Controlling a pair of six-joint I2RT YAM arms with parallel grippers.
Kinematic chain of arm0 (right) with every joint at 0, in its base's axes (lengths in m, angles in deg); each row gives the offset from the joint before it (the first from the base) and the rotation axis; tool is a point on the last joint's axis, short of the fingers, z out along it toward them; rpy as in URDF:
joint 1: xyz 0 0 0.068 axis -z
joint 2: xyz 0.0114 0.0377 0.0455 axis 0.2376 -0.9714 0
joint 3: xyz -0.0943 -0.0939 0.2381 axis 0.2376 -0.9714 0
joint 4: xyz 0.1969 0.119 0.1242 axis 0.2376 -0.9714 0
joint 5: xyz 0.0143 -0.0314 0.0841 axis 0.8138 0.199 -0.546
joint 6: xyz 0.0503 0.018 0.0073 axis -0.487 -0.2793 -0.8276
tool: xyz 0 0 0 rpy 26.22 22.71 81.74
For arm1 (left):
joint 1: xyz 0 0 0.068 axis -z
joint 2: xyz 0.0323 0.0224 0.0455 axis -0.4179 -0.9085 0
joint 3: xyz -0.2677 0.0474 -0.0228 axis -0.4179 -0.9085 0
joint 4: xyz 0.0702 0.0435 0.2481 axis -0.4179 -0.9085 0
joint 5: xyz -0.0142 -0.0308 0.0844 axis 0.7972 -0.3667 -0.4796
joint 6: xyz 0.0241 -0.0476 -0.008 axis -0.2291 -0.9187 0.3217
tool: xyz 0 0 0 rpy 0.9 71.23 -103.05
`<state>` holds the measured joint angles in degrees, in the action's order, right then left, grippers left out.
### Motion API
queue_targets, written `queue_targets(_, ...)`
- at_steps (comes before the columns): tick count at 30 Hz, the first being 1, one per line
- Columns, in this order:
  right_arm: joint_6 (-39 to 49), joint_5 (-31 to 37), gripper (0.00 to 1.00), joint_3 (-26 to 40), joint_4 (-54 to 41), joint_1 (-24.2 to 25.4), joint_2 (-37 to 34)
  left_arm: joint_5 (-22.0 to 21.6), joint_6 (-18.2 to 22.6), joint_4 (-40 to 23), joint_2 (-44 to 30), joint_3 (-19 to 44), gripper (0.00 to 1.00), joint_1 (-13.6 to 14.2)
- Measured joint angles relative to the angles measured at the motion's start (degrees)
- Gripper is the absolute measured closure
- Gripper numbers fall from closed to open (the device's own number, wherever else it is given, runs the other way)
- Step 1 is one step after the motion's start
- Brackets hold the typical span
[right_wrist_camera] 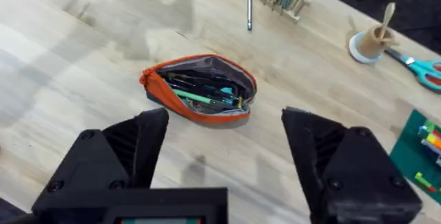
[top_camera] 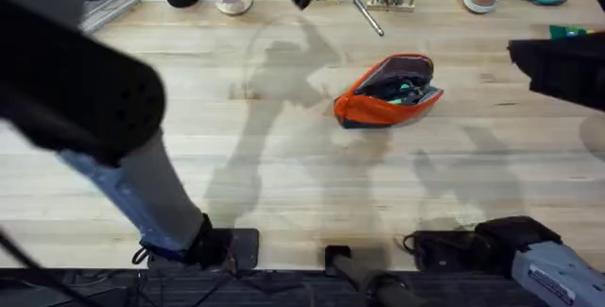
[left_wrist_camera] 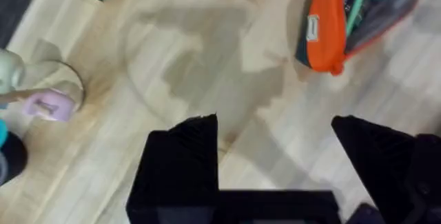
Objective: Unzip the bag, pick up the pens from the table one at a time and place them inside, then zip the bag closed.
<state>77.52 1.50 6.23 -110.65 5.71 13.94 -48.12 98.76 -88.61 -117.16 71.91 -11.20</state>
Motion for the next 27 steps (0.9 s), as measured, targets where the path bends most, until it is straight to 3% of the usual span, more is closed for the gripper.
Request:
queue_targets(5,-1.2,-0.01,0.004,0.0,0.04,0.0,-3.22,4.14,5.12,-0.07,4.69,-8.25,0.006,-2.43)
queue_targets(12,-5.05,0.01,0.004,0.0,1.19,0.0,-10.2,6.59,7.68,1.54,8.67,-14.44,0.006,-4.6)
queue_targets(20,-11.38,-0.01,0.003,0.0,9.27,0.0,-18.92,7.08,8.54,1.39,11.09,-14.65,0.006,-7.39)
queue_targets(27,-12.69,-0.17,0.005,0.0,16.43,0.0,-24.81,7.02,8.55,1.61,11.07,-14.67,0.006,-8.1)
